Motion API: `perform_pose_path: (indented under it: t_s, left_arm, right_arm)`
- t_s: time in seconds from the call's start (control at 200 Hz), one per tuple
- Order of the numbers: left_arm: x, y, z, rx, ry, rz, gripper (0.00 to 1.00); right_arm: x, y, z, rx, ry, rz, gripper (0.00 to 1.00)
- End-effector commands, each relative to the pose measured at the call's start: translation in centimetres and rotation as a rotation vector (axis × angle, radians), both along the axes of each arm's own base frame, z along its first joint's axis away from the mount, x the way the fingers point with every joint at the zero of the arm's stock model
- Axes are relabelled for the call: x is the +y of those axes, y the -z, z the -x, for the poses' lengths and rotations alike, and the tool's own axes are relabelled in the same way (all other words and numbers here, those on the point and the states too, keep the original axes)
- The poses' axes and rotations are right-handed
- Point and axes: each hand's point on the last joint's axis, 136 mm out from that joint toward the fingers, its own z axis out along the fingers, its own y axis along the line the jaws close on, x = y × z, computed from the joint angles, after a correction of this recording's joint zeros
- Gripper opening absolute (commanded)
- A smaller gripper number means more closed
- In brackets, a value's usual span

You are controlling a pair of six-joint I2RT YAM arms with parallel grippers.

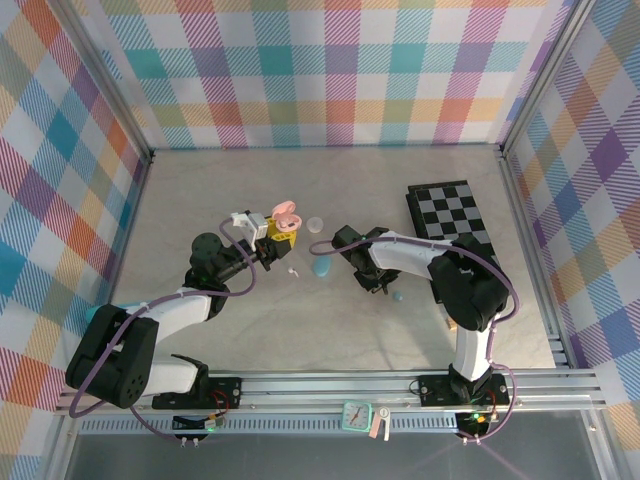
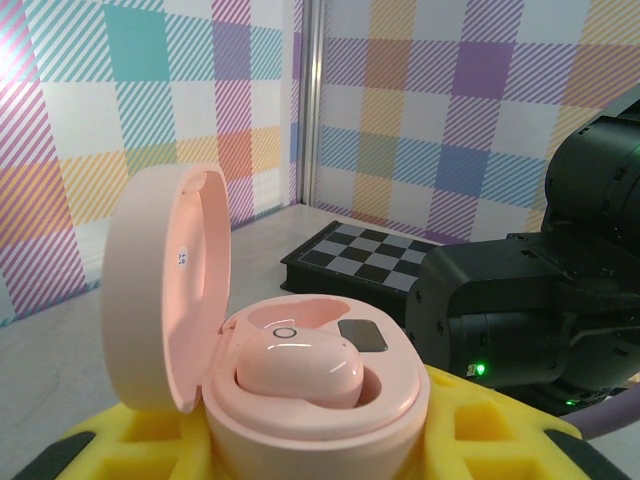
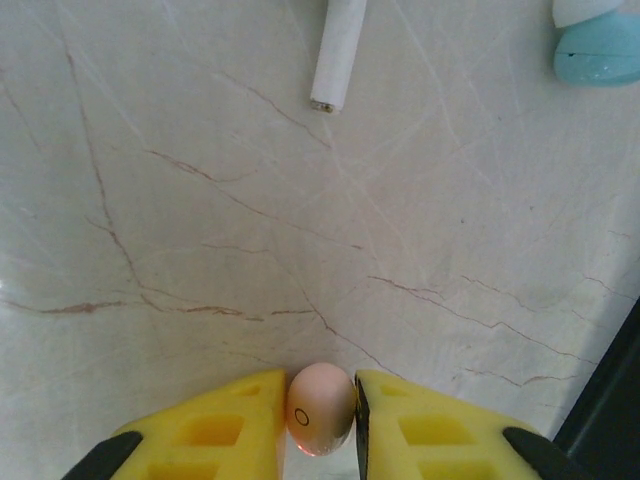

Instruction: Insert the wireless bluetooth earbuds into the charging case

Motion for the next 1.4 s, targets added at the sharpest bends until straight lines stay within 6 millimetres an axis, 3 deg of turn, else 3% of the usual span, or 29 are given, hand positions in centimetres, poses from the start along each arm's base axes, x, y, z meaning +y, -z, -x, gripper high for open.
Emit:
perform_pose_path:
  t_s: [0.0, 0.425, 0.615, 1.03, 1.275, 1.395]
  left_arm:
    - [0.0, -1.2, 0.4, -0.055, 0.018, -0.001, 0.27]
    - [-0.3, -1.7, 0.7, -0.074, 0.042, -0.034, 0.28]
    - [-1.3, -1.9, 1.0, -0.074, 0.09, -0.035, 0.28]
    - [-4.9, -0.8, 2.7, -0.052, 0.235, -0.126, 0.28]
    - [-7.7, -0.9, 4.0, -0.041, 0.355, -0.101, 0.28]
    - [-8.4, -1.1, 4.2, -0.042, 0.384, -0.077, 0.28]
  right_arm:
    - [-0.6, -0.5, 0.1, -0.004, 0.008, 0.024, 0.25]
    - [0.9, -5.1, 0.5, -0.079, 0.045, -0.231, 0.22]
    - [2.6, -9.8, 0.4, -0.117, 0.079, -0.507, 0.21]
    - [8.3, -22.6, 0.1, -0.137, -0.025, -1.115, 0.2]
    - [11.0, -26.8, 1.9, -0.055, -0.164, -1.34, 0.2]
    - [11.7, -27.6, 2.5, -0.02, -0.2, -1.391, 0.2]
